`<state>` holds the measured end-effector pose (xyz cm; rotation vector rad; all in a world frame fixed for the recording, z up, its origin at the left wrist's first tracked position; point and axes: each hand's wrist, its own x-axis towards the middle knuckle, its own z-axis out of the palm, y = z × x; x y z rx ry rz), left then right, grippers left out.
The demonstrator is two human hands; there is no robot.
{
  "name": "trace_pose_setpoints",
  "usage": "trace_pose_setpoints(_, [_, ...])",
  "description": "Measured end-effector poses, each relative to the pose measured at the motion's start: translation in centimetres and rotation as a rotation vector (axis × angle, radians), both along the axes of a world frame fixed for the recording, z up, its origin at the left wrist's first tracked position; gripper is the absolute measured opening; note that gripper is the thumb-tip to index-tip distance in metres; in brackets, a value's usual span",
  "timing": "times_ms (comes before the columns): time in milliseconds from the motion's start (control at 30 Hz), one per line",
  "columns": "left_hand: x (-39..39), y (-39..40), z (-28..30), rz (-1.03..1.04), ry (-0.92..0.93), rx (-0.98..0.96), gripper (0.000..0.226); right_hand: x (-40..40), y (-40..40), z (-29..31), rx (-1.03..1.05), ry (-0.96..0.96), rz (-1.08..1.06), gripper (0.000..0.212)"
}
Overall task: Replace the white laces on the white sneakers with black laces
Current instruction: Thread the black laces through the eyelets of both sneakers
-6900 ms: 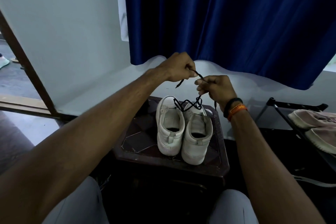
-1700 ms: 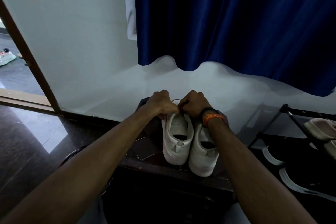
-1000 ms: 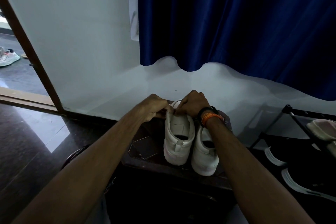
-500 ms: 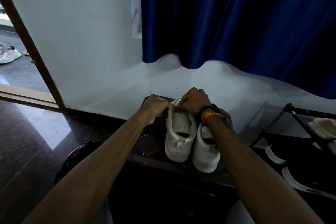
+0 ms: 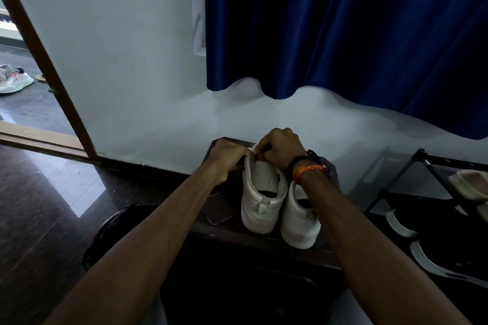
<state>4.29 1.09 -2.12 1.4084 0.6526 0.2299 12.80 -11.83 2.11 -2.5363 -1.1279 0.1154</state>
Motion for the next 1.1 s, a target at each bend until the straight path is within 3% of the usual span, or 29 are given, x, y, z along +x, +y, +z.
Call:
trace_pose_setpoints(167, [0.0,-0.1,-0.1,-0.006,-0.028,-0.040,0.026,-0.2,-0.3,0.2,0.099,0.050,-0.011,0.014])
trace_pose_setpoints(300, [0.0,-0.1,0.0,-0.017,-0.003,-0.019,0.023,-0.1,-0.4,-0.1,0.144,0.127,-0.063,0.026])
trace_pose_setpoints(733, [-0.4,0.6,0.4,-0.170,0.009,0.102,0.015,0.2,-0.3,-0.4,0.131,0.052,-0.059,0.021])
trace_pose_setpoints(933, [-0.1,1.1,0.0,-0.223,-0.003,0.333,0.018,0.4,-0.2,-0.5,0.116,0.016,-0.046,0.020])
trace_pose_setpoints(1100, [0.1,0.9,0.7,-0.270,-0.008,0.639,0.016,0.7,-0.2,-0.7,0.110,0.003,-0.026,0.016])
